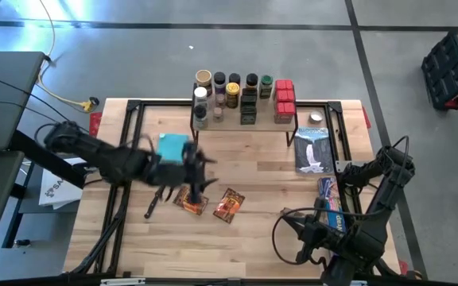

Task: Shelf spices
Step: Put the orange seasoning bag on the shelf

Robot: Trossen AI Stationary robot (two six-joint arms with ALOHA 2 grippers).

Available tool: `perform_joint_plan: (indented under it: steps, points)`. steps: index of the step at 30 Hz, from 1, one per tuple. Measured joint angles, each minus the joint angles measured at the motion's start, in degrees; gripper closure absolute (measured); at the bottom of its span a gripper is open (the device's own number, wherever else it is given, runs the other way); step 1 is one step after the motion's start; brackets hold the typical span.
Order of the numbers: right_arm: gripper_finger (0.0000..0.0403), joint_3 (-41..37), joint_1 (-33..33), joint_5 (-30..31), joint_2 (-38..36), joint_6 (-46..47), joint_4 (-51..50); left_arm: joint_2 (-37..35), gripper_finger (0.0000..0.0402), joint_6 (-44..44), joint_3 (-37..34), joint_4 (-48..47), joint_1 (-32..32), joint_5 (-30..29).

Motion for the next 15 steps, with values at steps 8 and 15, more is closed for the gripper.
perform_joint_plan:
  steps: [8,15]
  points:
    - [0.0403,0.0,-1.8,-7.6,0.0,1.0,0.4,0.7,0.0165,-16.2,-10.4,5.3,-13.9,-9.3]
    - [0.0403,0.0,-8.2,-30.5,0.0,-12.2,2.5,5.5,0.0165,-24.0,-12.5,10.1,-20.2,-14.3]
